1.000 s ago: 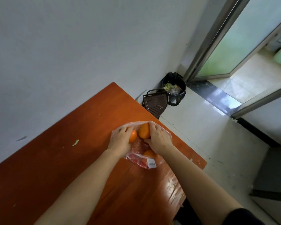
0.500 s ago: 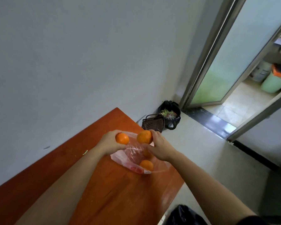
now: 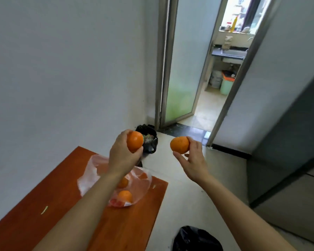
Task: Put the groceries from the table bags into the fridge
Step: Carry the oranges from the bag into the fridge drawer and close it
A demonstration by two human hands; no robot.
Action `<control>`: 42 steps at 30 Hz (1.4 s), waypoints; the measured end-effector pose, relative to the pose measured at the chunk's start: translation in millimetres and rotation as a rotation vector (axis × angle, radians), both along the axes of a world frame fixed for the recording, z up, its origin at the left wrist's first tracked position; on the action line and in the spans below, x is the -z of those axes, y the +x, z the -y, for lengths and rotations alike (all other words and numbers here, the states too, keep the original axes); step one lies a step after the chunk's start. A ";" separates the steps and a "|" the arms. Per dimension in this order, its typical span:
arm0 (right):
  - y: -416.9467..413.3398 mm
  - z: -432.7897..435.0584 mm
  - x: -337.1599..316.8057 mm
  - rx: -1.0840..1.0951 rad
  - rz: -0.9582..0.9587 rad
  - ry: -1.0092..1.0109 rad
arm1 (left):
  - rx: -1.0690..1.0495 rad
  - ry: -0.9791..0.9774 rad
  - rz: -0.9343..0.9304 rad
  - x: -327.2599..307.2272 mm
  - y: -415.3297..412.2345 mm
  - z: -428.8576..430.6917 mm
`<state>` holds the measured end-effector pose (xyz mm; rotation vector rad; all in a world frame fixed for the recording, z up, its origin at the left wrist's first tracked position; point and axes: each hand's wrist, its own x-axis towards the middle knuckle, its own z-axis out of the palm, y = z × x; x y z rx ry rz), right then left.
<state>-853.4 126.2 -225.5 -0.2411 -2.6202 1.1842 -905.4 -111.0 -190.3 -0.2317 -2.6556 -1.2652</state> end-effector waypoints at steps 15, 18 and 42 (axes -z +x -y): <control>353.2 -347.5 -75.3 0.588 -0.254 0.030 | 0.517 0.096 -0.294 -69.4 262.4 -388.6; 417.4 -403.7 -101.1 0.678 -0.299 0.026 | 0.618 0.153 -0.305 -94.3 310.4 -459.4; 400.5 -810.2 -197.2 0.795 -0.489 0.228 | 0.750 0.399 -0.406 -183.8 277.1 -920.4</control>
